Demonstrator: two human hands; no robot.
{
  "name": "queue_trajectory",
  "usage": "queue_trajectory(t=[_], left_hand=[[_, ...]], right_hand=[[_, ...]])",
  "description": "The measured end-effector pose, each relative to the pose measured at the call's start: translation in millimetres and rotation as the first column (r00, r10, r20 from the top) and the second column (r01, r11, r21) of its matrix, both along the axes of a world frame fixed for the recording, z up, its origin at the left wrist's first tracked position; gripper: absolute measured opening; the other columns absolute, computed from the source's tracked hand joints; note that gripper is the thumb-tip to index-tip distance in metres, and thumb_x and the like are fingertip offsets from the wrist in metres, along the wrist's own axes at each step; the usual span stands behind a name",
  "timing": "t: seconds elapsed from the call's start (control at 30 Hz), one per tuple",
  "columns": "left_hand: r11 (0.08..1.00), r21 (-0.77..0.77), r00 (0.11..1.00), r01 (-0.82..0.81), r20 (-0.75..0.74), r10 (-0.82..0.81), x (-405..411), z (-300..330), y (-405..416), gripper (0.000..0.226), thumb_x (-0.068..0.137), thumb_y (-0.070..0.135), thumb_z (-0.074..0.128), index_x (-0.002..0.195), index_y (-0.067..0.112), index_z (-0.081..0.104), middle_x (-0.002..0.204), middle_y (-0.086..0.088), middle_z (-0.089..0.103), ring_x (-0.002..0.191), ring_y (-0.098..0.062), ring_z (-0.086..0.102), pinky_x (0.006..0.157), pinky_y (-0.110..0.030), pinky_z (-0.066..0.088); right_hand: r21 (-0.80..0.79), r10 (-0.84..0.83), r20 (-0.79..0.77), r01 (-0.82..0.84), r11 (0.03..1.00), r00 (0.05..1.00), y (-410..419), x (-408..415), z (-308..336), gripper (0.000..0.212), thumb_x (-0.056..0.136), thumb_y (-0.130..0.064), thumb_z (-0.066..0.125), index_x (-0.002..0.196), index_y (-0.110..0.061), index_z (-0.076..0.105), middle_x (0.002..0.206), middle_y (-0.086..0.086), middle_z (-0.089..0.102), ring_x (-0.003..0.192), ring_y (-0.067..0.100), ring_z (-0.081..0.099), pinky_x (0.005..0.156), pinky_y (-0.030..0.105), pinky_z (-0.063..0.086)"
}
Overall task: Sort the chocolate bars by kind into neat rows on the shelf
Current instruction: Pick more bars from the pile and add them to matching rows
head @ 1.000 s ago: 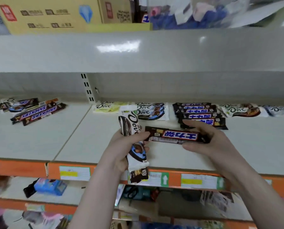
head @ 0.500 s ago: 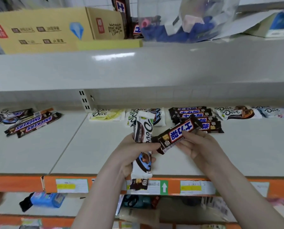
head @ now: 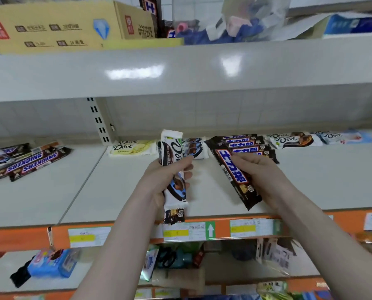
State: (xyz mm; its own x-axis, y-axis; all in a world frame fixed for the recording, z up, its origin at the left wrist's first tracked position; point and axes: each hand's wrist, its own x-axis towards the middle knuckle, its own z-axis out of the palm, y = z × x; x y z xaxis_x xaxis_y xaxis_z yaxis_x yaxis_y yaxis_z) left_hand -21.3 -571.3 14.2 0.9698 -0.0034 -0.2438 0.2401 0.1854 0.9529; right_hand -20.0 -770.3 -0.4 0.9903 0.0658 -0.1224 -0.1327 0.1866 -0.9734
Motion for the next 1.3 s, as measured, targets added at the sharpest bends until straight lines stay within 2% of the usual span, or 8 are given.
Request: queue_trajectory(t=[0.2,0.33,0.63,0.73,0.9,1.07,1.13,1.3], left_hand=[[1.0,0.009,1.0,-0.003,-0.004,0.003,-9,4,-38,0.018,0.076,0.02,0.074,0.09,0.011,0.068,0.079,-0.009,0.072,0.063,-0.014,0.065,0.05,-0.024,0.053],[0.996,0.077,0.999,0.033,-0.015,-0.032,-13,0,-61,0.028,0.073,0.011,0.075,0.098,0.002,0.068,0.084,-0.015,0.071,0.063,-0.015,0.066,0.052,-0.023,0.054],[0.996,0.024,0.994,-0.091,-0.053,0.092,-20,-9,-75,0.02,0.075,0.006,0.072,0.091,-0.004,0.066,0.057,-0.012,0.066,0.044,-0.016,0.059,0.045,-0.022,0.052],[0.995,-0.003,0.992,-0.105,-0.072,0.104,-21,-11,-72,0.021,0.076,0.006,0.072,0.092,-0.005,0.065,0.058,-0.012,0.066,0.045,-0.017,0.06,0.046,-0.022,0.052],[0.995,-0.008,0.992,-0.096,-0.083,0.095,-18,-15,-73,0.021,0.076,0.003,0.071,0.094,-0.005,0.065,0.057,-0.01,0.068,0.045,-0.013,0.062,0.045,-0.021,0.052],[0.997,0.067,0.996,-0.044,-0.08,0.05,-4,-17,-78,0.013,0.076,0.001,0.072,0.087,0.001,0.065,0.058,-0.008,0.069,0.046,-0.014,0.064,0.044,-0.021,0.052],[0.994,0.109,0.996,-0.001,-0.094,0.011,5,-13,-82,0.012,0.076,0.0,0.071,0.086,0.002,0.065,0.056,-0.006,0.068,0.044,-0.014,0.063,0.043,-0.022,0.051],[0.986,0.164,0.988,0.027,-0.153,-0.002,31,-12,-89,0.017,0.077,-0.005,0.068,0.091,-0.002,0.059,0.063,-0.014,0.066,0.036,-0.018,0.059,0.038,-0.023,0.049]], right_hand=[[-0.375,0.237,0.089,-0.188,0.908,0.967,-30,-5,19,0.02,0.084,-0.011,0.062,0.101,-0.017,0.069,0.071,-0.005,0.072,0.058,0.004,0.063,0.056,0.013,0.049],[-0.546,0.36,0.121,-0.241,0.802,0.925,-49,-2,21,0.024,0.085,-0.011,0.061,0.108,-0.016,0.067,0.078,-0.009,0.071,0.064,-0.005,0.062,0.064,0.007,0.048],[-0.671,0.463,0.143,-0.258,0.695,0.874,-72,-2,9,0.04,0.076,-0.019,0.072,0.114,-0.028,0.062,0.098,-0.011,0.07,0.087,0.002,0.066,0.076,0.015,0.052],[-0.657,0.471,0.15,-0.268,0.705,0.869,-85,-6,2,0.047,0.071,-0.014,0.076,0.108,-0.04,0.061,0.105,-0.015,0.068,0.097,0.005,0.064,0.087,0.027,0.051],[-0.772,0.427,0.222,-0.11,0.626,0.876,-101,-2,-12,0.054,0.069,-0.016,0.077,0.115,-0.038,0.058,0.109,-0.012,0.059,0.101,0.003,0.054,0.087,0.024,0.045],[-0.823,0.492,0.483,0.183,0.538,0.724,-116,8,-15,0.049,0.069,-0.013,0.078,0.114,-0.025,0.063,0.098,-0.021,0.056,0.095,-0.017,0.048,0.082,-0.001,0.034],[-0.807,0.501,0.556,0.288,0.515,0.664,-124,18,-17,0.048,0.066,-0.009,0.079,0.111,-0.018,0.066,0.098,-0.013,0.06,0.093,-0.013,0.049,0.083,-0.003,0.033],[-0.819,0.537,0.573,0.417,0.394,0.619,-132,40,-20,0.045,0.062,-0.01,0.083,0.105,-0.011,0.069,0.097,0.006,0.071,0.085,0.018,0.064,0.079,0.021,0.042]])
